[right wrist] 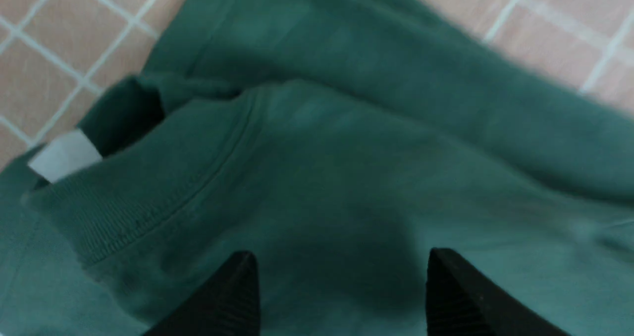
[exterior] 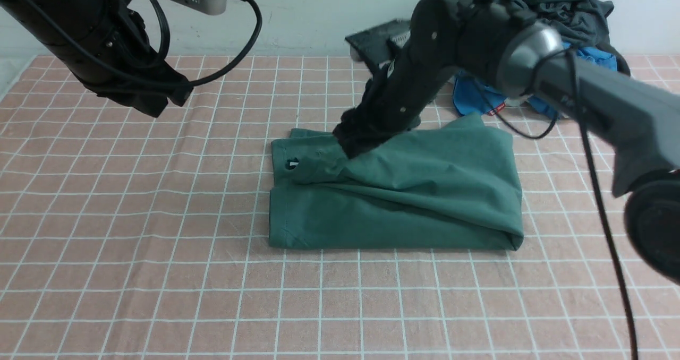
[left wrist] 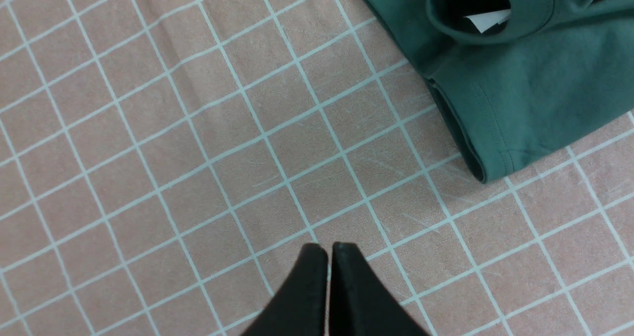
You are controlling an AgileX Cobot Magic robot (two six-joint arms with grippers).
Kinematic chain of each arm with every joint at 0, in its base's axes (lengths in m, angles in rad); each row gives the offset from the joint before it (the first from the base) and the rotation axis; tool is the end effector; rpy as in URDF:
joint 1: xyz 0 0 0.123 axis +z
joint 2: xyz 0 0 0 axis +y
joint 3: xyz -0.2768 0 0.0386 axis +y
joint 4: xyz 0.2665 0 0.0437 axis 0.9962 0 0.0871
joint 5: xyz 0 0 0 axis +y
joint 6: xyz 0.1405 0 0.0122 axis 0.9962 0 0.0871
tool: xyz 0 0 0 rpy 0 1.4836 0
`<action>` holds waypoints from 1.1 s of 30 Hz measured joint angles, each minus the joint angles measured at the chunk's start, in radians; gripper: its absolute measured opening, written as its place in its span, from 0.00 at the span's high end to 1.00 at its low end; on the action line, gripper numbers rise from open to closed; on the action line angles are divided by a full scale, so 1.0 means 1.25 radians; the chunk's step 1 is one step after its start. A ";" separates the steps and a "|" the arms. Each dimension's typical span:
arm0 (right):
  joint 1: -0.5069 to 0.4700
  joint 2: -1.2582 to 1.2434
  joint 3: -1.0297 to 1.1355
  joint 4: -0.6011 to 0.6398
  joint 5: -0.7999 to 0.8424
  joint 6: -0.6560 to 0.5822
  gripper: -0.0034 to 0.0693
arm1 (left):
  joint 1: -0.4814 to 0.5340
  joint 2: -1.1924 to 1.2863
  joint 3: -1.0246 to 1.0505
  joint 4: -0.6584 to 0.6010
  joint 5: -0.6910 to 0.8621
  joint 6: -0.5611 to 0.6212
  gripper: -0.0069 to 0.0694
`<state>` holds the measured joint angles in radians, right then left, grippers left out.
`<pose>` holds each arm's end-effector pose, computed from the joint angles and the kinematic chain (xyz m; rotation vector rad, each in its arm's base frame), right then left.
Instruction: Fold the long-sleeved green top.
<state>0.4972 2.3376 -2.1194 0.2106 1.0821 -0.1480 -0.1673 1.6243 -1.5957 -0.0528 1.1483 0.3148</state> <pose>0.4615 0.2800 0.1511 -0.8010 2.6854 0.3701 0.3796 -0.0710 0.3085 0.6218 2.5842 -0.0228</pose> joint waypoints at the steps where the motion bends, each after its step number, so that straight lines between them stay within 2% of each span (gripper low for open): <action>1: 0.005 0.017 0.000 0.023 0.007 -0.004 0.37 | 0.000 0.002 0.002 -0.003 -0.001 0.003 0.91; 4: 0.024 0.057 0.000 0.072 0.034 -0.035 0.37 | 0.000 0.004 0.019 -0.013 -0.003 0.022 0.91; 10: 0.032 0.063 -0.106 0.092 0.119 -0.074 0.37 | 0.000 0.004 0.041 -0.015 -0.018 0.027 0.91; 14: 0.029 0.042 -0.204 0.061 0.124 -0.068 0.37 | 0.000 -0.009 0.040 -0.016 -0.019 0.027 0.91; 19: 0.024 -0.052 -0.206 -0.021 0.133 -0.048 0.37 | 0.000 -0.067 0.040 -0.016 -0.005 0.026 0.91; 22: 0.024 -0.155 -0.142 -0.083 0.134 -0.028 0.38 | 0.000 -0.141 0.048 -0.016 0.030 0.020 0.91; 26: 0.023 -0.293 -0.022 -0.102 0.135 -0.020 0.41 | 0.000 -0.236 0.091 -0.016 0.036 0.018 0.91; 30: 0.023 -0.501 0.214 -0.102 0.138 -0.025 0.50 | 0.000 -0.407 0.236 -0.016 0.000 0.004 0.91; 31: 0.023 -0.510 0.225 -0.102 0.138 -0.025 0.50 | 0.000 -0.423 0.244 -0.016 0.000 0.003 0.91; 33: 0.023 -0.627 0.361 -0.104 0.138 -0.027 0.55 | 0.000 -0.523 0.353 -0.016 -0.039 -0.005 0.91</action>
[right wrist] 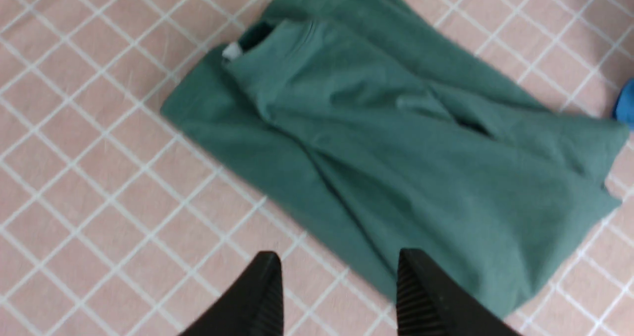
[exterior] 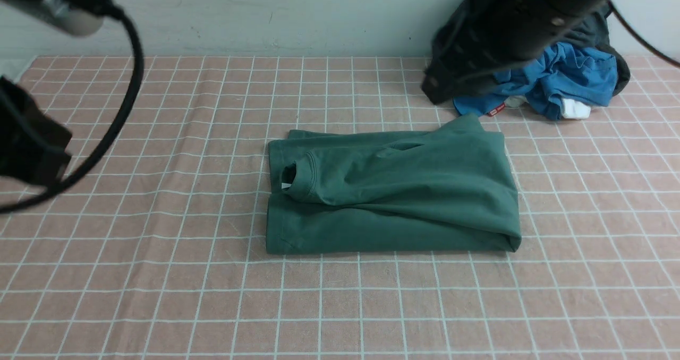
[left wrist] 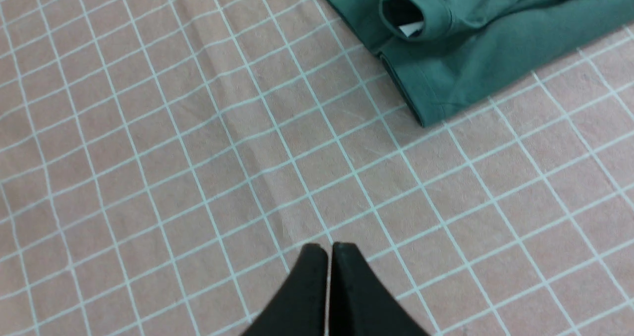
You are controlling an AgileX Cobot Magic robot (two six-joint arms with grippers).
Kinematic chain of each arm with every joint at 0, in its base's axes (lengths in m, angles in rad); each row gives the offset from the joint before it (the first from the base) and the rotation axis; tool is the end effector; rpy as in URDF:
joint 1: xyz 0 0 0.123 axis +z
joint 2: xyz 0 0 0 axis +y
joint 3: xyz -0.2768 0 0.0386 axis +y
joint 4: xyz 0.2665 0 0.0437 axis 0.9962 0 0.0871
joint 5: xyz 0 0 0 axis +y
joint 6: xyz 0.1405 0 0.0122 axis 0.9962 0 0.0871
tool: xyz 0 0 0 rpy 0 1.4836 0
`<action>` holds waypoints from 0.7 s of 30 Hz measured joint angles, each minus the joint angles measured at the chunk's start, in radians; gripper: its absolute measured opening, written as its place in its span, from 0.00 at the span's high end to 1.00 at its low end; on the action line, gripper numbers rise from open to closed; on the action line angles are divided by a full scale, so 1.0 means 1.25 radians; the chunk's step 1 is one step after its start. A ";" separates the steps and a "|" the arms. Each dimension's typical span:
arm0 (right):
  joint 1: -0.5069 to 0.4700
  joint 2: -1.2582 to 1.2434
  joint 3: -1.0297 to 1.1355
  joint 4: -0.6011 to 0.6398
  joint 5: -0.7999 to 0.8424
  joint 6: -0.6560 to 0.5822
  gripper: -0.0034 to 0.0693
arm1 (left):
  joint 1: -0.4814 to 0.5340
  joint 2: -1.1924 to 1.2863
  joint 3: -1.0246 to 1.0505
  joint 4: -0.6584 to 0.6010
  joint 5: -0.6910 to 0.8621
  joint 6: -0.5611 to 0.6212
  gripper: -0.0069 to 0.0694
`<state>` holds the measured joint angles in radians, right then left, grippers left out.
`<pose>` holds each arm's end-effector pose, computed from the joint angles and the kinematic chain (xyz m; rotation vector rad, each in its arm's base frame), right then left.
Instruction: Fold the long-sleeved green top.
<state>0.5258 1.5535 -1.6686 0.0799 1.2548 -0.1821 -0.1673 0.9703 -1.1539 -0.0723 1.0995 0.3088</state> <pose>0.3088 0.1916 0.3523 -0.9078 2.4746 0.2267 0.2200 -0.0464 0.3611 0.5560 2.3310 -0.0264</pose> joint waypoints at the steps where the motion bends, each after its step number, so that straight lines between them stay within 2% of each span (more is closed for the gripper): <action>1: 0.000 -0.036 0.031 -0.001 -0.001 0.000 0.57 | 0.000 -0.042 0.047 0.000 -0.014 -0.004 0.91; 3: 0.000 -0.138 0.148 -0.001 -0.035 0.006 0.63 | 0.000 -0.126 0.143 0.000 -0.038 -0.013 0.91; 4: 0.000 -0.148 0.148 -0.001 -0.041 0.007 0.63 | 0.000 -0.134 0.152 0.000 -0.040 -0.013 0.91; 7: 0.000 -0.331 0.307 0.003 -0.190 0.013 0.69 | 0.000 -0.282 0.314 0.000 -0.070 -0.045 0.91; 12: 0.000 -0.598 0.503 0.021 -0.389 0.016 0.73 | 0.000 -0.478 0.460 0.000 -0.117 -0.097 0.91; 17: 0.000 -0.857 0.671 0.021 -0.554 0.027 0.73 | 0.000 -0.624 0.536 0.000 -0.173 -0.128 0.91; 20: 0.000 -0.940 0.720 0.017 -0.589 0.052 0.74 | 0.000 -0.664 0.544 0.000 -0.190 -0.131 0.91; 21: 0.000 -0.996 0.748 0.003 -0.594 0.090 0.77 | 0.000 -0.690 0.545 0.000 -0.208 -0.132 0.91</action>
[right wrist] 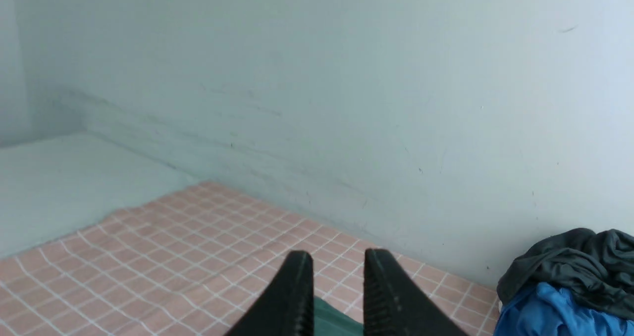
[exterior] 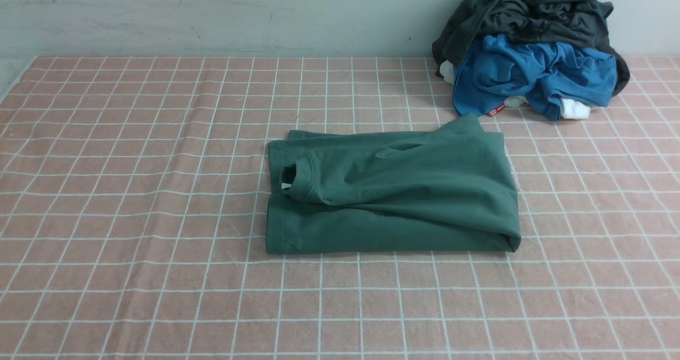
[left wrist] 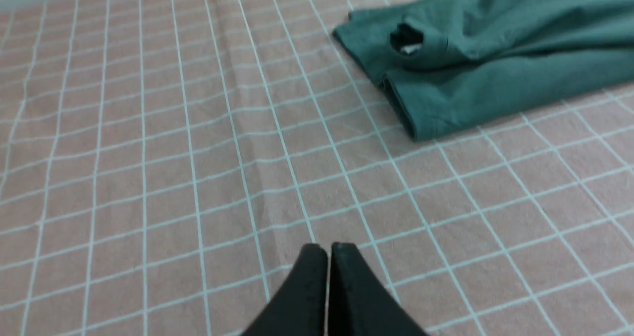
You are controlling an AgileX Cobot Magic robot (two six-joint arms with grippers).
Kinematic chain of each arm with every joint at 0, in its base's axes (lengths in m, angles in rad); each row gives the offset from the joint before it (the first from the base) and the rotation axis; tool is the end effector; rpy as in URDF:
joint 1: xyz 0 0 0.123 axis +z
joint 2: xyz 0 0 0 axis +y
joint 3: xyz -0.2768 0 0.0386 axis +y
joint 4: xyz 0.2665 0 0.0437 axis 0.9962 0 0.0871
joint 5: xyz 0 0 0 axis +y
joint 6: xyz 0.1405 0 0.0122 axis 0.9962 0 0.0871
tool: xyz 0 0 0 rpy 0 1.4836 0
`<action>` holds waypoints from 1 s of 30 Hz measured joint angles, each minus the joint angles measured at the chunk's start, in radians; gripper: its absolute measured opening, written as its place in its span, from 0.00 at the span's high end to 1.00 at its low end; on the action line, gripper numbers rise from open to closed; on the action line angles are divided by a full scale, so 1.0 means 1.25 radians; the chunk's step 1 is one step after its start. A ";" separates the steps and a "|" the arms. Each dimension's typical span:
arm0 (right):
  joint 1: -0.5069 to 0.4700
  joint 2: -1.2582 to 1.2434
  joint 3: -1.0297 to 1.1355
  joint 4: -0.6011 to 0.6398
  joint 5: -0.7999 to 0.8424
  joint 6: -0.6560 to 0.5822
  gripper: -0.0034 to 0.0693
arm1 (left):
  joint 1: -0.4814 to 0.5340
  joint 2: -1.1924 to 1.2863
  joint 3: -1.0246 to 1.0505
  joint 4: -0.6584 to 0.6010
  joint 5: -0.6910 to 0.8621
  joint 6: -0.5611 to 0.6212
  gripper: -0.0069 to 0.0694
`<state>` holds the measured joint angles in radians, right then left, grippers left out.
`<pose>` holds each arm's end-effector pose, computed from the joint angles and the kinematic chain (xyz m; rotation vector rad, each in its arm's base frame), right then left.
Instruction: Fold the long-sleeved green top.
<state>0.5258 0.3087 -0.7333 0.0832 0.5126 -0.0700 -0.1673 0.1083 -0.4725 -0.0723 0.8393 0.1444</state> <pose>0.0955 0.0621 0.3935 -0.4418 1.5249 0.4460 0.0903 -0.0229 0.2739 0.2922 1.9362 -0.0995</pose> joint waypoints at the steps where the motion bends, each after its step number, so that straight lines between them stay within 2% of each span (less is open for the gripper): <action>1: 0.000 -0.008 0.007 -0.006 0.002 0.012 0.78 | 0.000 -0.003 0.001 0.000 -0.007 0.000 0.91; 5: 0.000 -0.033 0.021 -0.046 0.036 0.082 0.89 | 0.000 -0.011 0.001 0.000 -0.031 -0.005 0.91; 10: 0.000 -0.033 0.023 -0.053 0.055 0.094 0.96 | 0.000 -0.011 0.001 0.000 -0.037 -0.005 0.91; 30: 0.000 -0.033 0.023 -0.058 0.085 0.096 0.97 | 0.000 -0.011 0.001 0.000 -0.038 -0.006 0.91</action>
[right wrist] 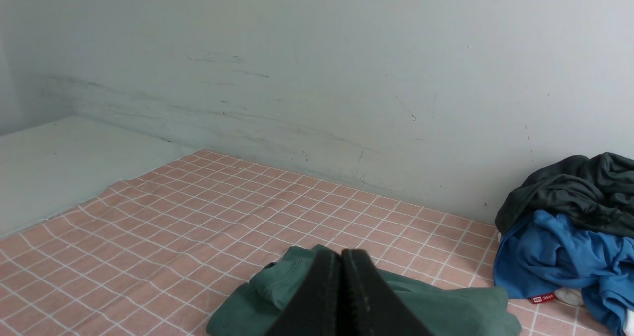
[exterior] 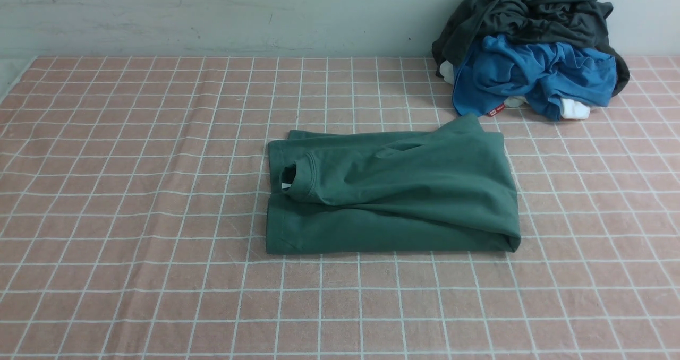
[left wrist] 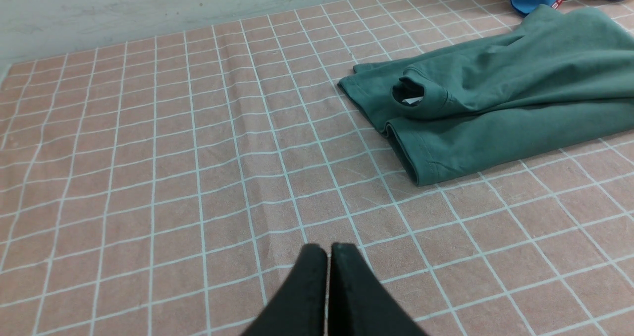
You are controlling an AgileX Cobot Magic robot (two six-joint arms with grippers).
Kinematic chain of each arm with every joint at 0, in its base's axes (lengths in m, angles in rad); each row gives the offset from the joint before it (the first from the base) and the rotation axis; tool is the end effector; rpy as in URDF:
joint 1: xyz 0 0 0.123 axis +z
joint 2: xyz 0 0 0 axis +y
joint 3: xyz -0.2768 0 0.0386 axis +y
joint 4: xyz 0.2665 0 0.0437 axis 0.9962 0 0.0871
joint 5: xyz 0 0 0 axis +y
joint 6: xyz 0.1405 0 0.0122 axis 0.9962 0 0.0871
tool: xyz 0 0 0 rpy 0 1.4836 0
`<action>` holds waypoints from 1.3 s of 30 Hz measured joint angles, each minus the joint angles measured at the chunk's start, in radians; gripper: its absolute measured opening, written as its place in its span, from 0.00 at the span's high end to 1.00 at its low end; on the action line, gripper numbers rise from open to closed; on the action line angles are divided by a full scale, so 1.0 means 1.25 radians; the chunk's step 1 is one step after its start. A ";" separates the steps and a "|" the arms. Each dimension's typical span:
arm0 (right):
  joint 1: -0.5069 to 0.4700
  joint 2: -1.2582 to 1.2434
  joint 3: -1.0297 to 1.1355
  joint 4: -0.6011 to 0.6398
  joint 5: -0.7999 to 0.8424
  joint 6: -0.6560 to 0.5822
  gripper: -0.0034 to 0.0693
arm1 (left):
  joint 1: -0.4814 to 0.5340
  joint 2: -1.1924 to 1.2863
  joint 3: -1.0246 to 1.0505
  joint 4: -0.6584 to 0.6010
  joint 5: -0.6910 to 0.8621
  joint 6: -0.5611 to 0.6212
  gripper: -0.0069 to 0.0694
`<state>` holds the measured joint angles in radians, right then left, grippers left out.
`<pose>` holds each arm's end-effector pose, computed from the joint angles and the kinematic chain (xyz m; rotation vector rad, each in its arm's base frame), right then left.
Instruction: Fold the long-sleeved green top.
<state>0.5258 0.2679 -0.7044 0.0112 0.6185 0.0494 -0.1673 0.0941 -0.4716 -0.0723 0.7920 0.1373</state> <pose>0.0918 0.0544 0.3723 -0.3949 1.6381 0.4466 0.0906 -0.0227 0.2811 0.2748 1.8777 -0.1038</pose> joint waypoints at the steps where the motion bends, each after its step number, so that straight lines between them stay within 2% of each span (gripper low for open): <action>1: 0.000 0.000 0.000 -0.002 0.000 0.000 0.97 | 0.000 0.000 0.000 0.000 0.000 0.000 0.91; 10: -0.002 -0.011 0.055 0.032 -0.001 0.000 0.97 | 0.000 0.000 0.000 0.000 -0.001 0.000 0.91; 14: -0.058 -0.063 0.167 -0.015 -0.057 0.019 0.97 | 0.000 0.000 0.000 0.000 -0.001 0.000 0.91; 18: -0.171 -0.109 0.283 -0.045 -0.148 0.061 0.97 | 0.000 0.000 0.000 0.000 -0.001 0.000 0.91; 21: -0.296 -0.146 0.379 -0.049 -0.224 0.078 0.97 | 0.000 0.000 0.000 0.000 -0.001 0.000 0.91; 22: -0.296 -0.146 0.385 -0.049 -0.227 0.079 0.97 | 0.000 0.000 0.000 0.000 -0.001 0.000 0.91; 23: -0.365 -0.165 0.439 -0.046 -0.248 0.084 0.97 | 0.000 0.000 0.000 0.000 -0.001 0.000 0.91; 27: -0.468 -0.208 0.534 -0.043 -0.260 0.109 0.97 | 0.000 0.000 0.000 0.000 -0.001 0.000 0.91; 33: -0.487 -0.223 0.585 -0.067 -0.257 0.177 0.97 | 0.000 0.000 0.000 0.000 -0.001 0.000 0.91; 39: -0.474 -0.223 0.585 -0.082 -0.228 0.181 0.97 | 0.000 0.000 0.000 0.000 -0.002 0.000 0.91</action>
<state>-0.0665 -0.0105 0.0266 -0.0917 0.3334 0.2761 -0.1673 0.0941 -0.4716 -0.0723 0.7900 0.1373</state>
